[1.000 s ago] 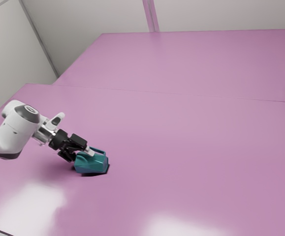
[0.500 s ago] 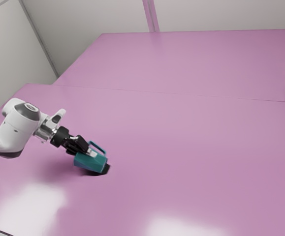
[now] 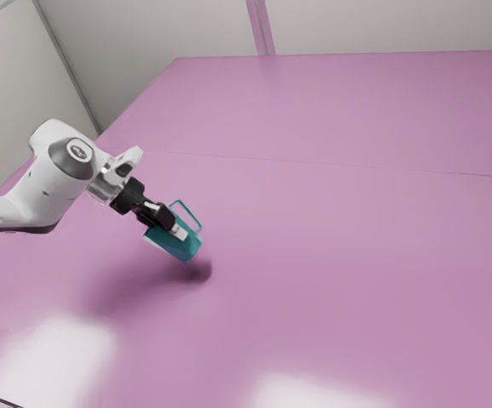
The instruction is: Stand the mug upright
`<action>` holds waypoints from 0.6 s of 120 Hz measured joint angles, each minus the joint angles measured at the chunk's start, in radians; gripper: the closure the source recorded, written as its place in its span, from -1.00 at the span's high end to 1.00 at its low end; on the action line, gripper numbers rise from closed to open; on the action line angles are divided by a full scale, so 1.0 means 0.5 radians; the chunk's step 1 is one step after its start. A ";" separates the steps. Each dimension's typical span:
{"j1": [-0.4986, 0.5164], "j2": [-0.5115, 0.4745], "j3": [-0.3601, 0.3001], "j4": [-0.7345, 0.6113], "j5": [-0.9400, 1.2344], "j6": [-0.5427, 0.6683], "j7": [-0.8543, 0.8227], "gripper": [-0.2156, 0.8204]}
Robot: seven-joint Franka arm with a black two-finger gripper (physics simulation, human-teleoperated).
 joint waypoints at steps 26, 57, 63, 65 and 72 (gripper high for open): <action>-0.255 0.134 0.003 0.201 0.363 0.124 -0.102 -0.91; -0.535 0.255 -0.004 0.322 0.694 0.263 -0.240 -0.91; -0.570 0.293 -0.007 0.368 0.777 0.281 -0.265 -0.91; -0.584 0.308 -0.007 0.385 0.803 0.286 -0.273 -0.91; -0.623 0.356 -0.008 0.433 0.884 0.304 -0.298 -0.91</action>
